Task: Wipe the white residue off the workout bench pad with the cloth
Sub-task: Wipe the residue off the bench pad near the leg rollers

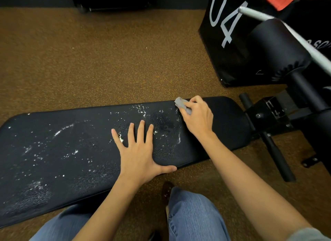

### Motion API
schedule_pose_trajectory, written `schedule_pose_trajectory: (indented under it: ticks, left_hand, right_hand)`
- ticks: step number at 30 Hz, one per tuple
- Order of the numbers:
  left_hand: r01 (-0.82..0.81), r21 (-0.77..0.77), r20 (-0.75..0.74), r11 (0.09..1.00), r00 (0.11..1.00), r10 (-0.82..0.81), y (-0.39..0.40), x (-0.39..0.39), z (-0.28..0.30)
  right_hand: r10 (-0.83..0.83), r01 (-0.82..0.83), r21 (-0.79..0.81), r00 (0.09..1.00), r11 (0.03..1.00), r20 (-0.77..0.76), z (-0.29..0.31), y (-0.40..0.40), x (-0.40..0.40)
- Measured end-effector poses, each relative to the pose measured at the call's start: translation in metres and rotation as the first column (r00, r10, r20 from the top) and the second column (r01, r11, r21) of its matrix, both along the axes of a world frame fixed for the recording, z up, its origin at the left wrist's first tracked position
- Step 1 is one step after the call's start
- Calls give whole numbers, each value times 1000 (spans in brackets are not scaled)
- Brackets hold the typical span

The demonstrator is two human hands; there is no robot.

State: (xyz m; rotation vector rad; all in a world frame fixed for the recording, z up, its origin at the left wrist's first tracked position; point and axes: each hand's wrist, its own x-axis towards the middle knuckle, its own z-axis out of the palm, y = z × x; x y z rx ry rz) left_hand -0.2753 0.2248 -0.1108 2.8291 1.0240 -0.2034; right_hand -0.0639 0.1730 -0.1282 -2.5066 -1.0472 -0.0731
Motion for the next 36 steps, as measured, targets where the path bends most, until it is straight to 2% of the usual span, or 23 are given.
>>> schedule_pose_trajectory:
  ticks: [3, 6, 8, 10, 13, 15, 17, 19, 23, 26, 30, 32, 36]
  left_hand:
    - [-8, -1, -4, 1000, 1000, 8, -1, 0, -1]
    - [-10, -14, 1, 1000, 1000, 10, -1, -1, -3]
    - [-6, -18, 17, 1000, 1000, 6, -1, -2, -5]
    - [-2, -12, 25, 1000, 1000, 2, -1, -4, -6]
    - [11, -11, 37, 1000, 999, -10, 0, -3, -7]
    - [24, -20, 44, 1000, 999, -23, 0, -3, -9]
    - [29, -31, 59, 999, 998, -27, 0, -4, -11]
    - [35, -39, 74, 999, 997, -32, 0, -5, -14]
    - [26, -36, 122, 999, 992, -22, 2, -7, -20]
    - [29, -11, 132, 1000, 991, -27, 2, -8, -22]
    - [32, 3, 127, 999, 991, -32, 0, -5, -23]
    - [32, 12, 115, 999, 993, -33, 0, -5, -23]
    - [39, 39, 93, 998, 995, -42, 2, -6, -22]
  right_hand:
    - [73, -73, -5, 997, 997, -28, 2, -1, -28]
    - [312, -309, 53, 947, 950, -71, 2, -25, -57]
    - [401, -400, 11, 916, 916, -14, 2, -35, -56]
    - [380, -376, -63, 922, 925, 80, 0, -28, -37]
    - [236, -217, -125, 956, 968, 176, 5, -6, -4]
    - [161, -139, -154, 978, 978, 136, 9, 4, 4]
    - [111, -105, -97, 992, 990, 63, 10, 3, -7]
    - [156, -155, -11, 987, 988, 26, 7, -11, -28]
    - [266, -266, -22, 963, 964, 50, 5, -33, -39]
    - [160, -158, -25, 979, 987, 123, 4, -19, -8]
    - [15, -18, 39, 998, 999, 53, 2, -5, -6]
    - [70, -71, 87, 998, 994, 8, 0, -15, -29]
    - [295, -287, 106, 953, 952, -75, 5, -59, -68]
